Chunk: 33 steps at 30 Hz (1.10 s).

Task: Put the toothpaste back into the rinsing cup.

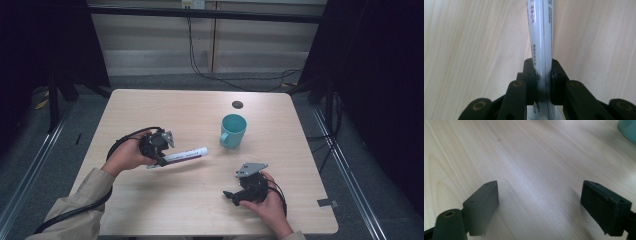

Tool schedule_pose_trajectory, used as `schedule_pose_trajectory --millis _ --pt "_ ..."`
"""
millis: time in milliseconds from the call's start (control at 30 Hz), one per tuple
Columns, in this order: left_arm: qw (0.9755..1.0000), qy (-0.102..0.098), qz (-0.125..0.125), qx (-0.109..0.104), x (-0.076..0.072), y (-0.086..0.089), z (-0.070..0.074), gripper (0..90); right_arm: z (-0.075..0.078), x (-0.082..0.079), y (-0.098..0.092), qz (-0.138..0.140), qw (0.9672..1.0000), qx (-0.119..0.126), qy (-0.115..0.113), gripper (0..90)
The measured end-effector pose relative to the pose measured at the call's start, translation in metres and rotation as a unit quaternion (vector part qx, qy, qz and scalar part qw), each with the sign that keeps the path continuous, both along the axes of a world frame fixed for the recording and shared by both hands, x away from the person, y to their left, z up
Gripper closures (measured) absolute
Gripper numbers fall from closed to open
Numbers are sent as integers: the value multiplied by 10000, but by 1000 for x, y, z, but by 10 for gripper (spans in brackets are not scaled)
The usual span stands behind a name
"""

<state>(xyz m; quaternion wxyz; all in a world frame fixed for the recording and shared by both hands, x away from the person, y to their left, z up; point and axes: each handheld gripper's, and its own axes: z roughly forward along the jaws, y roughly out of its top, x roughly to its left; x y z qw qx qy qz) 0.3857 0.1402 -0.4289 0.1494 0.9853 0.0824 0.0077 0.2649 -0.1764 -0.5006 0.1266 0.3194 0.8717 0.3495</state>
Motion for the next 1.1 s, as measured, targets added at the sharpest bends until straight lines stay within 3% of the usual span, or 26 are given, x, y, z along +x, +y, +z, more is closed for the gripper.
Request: schedule_pose_trajectory --millis 100,133,300,333,400,467,533,633,933,1100 --pt "10000 17 -62 -40 -4 -3 4 784 7 1 2 178 9998 -13 0 159" --pt "9999 -30 -144 -38 -7 -6 6 784 17 2 7 401 9991 -104 -19 174" --pt "9996 -72 -271 -15 -12 -14 8 784 37 7 16 816 9963 -248 -136 186" --pt "9994 -76 -350 -12 -15 -18 9 784 49 11 21 1003 9944 -258 -222 194" --pt "9993 -108 -358 -60 -17 -21 9 784 60 16 27 1192 9924 -254 -172 197" --pt "9989 -110 -440 -103 -20 -25 11 783 65 19 30 1225 9918 -299 -200 199" --pt "9987 -103 -474 -147 -23 -31 13 783 78 27 38 1388 9891 -437 -221 210" --pt "9982 -85 -562 -185 -26 -36 15 783 82 33 43 1512 9871 -490 -197 226" --pt "9964 -126 -787 -281 -36 -50 24 782 90 52 57 1773 9817 -647 248 272" --pt "9957 -136 -875 -283 -39 -57 25 781 93 54 61 1789 9814 -645 256 307"
